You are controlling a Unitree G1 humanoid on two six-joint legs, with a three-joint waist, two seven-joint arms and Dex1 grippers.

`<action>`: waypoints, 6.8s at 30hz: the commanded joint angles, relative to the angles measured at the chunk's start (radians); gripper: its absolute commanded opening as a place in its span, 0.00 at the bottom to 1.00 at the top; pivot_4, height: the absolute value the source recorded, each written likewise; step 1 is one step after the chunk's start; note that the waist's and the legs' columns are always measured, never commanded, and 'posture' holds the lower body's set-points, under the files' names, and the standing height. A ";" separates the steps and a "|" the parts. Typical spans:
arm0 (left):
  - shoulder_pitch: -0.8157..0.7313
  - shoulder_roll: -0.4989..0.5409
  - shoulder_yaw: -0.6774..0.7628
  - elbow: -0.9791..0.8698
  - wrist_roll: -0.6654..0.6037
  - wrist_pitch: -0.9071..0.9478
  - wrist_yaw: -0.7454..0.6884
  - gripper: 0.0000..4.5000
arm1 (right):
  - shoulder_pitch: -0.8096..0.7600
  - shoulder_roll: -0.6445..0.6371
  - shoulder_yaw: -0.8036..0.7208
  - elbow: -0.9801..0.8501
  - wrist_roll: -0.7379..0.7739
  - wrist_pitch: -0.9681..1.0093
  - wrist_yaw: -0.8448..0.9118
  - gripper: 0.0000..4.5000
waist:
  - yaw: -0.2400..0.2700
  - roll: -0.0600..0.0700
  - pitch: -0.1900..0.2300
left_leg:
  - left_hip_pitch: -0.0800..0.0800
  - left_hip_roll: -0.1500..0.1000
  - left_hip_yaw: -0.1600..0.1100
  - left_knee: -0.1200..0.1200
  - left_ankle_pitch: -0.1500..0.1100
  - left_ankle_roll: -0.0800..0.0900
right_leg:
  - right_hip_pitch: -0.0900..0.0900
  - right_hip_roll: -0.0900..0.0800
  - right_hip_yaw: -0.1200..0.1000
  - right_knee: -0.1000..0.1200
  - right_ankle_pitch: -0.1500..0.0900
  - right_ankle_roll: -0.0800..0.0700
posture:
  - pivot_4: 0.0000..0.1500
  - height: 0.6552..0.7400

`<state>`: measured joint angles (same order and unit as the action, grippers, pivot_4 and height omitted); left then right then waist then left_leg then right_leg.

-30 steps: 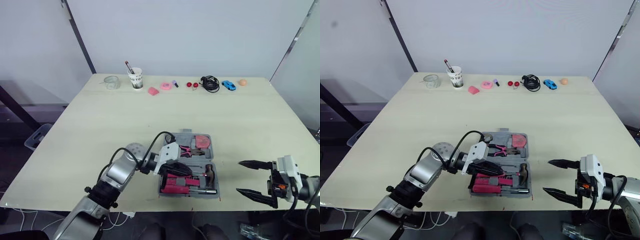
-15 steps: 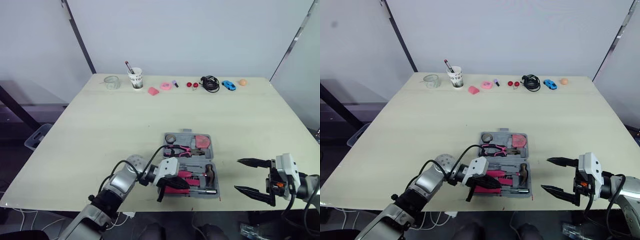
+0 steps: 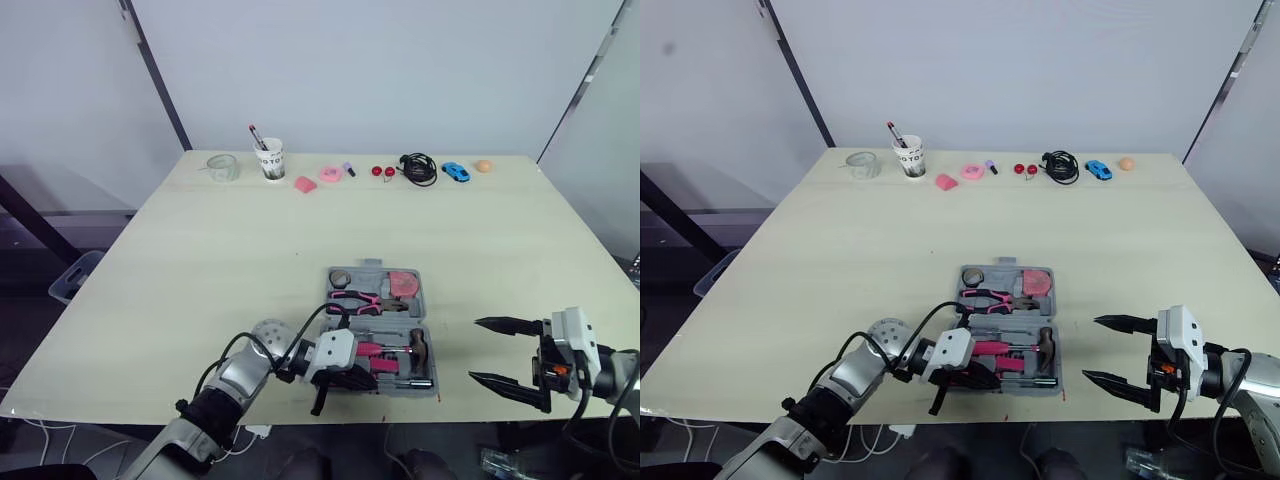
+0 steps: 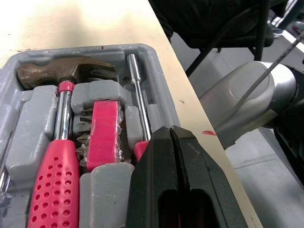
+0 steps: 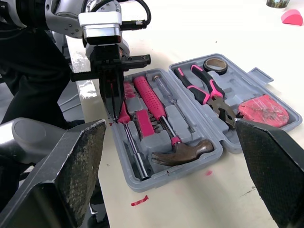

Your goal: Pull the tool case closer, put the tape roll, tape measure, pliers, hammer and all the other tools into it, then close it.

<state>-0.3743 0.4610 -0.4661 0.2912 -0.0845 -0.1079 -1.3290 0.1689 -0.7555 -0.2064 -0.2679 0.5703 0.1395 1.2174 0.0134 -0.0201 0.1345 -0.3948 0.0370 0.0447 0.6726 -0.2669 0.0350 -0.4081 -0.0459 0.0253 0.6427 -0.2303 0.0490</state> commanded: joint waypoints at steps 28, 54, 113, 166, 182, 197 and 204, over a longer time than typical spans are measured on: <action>0.429 0.075 0.680 -0.365 -0.310 0.225 0.457 0.99 | 0.065 0.193 -0.151 0.206 -0.095 -0.138 -0.324 1.00 | 0.000 0.001 0.000 | 0.000 0.001 0.001 -0.001 0.000 0.000 | -0.001 -0.001 0.000 0.000 -0.002 -0.003 | 1.00 1.00; 0.638 0.136 0.821 -0.359 -0.331 0.193 0.417 0.99 | 0.166 0.174 -0.173 0.202 -0.086 -0.150 -0.295 1.00 | -0.001 0.001 0.000 | 0.002 0.004 0.000 -0.003 0.000 0.000 | -0.002 -0.005 0.001 -0.001 -0.002 -0.003 | 1.00 1.00; -0.280 0.009 0.334 0.645 0.030 -0.043 0.013 0.01 | -0.559 0.238 0.388 0.666 -0.488 -0.057 -0.208 0.00 | -0.011 0.000 0.000 | -0.003 0.000 0.001 -0.002 0.000 0.000 | -0.002 0.000 -0.001 -0.001 0.001 0.001 | 1.00 1.00; -0.098 -0.008 0.258 0.340 0.050 0.119 -0.056 0.01 | -0.478 0.226 0.431 0.499 -0.467 0.108 -0.066 0.00 | -0.018 0.001 0.000 | -0.002 0.000 0.000 -0.002 0.000 0.000 | -0.002 0.000 -0.001 0.000 0.001 0.001 | 1.00 1.00; -0.081 -0.003 0.251 0.336 0.048 0.123 -0.059 0.01 | -0.501 0.232 0.416 0.548 -0.488 0.066 -0.101 0.00 | -0.021 0.000 0.000 | -0.002 0.000 0.001 -0.002 0.000 0.000 | -0.002 0.000 -0.001 0.000 0.001 0.001 | 1.00 1.00; -0.070 -0.003 0.243 0.329 0.045 0.124 -0.066 0.01 | -0.528 0.262 0.406 0.573 -0.477 0.032 -0.101 0.00 | -0.027 0.000 -0.001 | 0.000 0.000 0.001 -0.002 0.000 0.000 | -0.002 0.000 0.000 0.000 0.001 0.001 | 1.00 1.00; -0.071 0.006 0.240 0.344 0.049 0.116 -0.066 0.01 | -0.541 0.276 0.405 0.583 -0.476 0.015 -0.105 0.00 | -0.028 0.000 -0.001 | 0.000 0.000 0.001 -0.002 0.000 0.000 | -0.002 0.000 0.000 0.000 0.001 0.001 | 1.00 1.00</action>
<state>-0.4690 0.4866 -0.1648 0.6351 -0.0522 0.0071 -1.3635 -0.3355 -0.5047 0.1952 0.3360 0.0769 0.1844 1.1140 -0.0145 -0.0198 0.1333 -0.3951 0.0372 0.0461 0.6705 -0.2669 0.0350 -0.4097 -0.0458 0.0253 0.6429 -0.2293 0.0505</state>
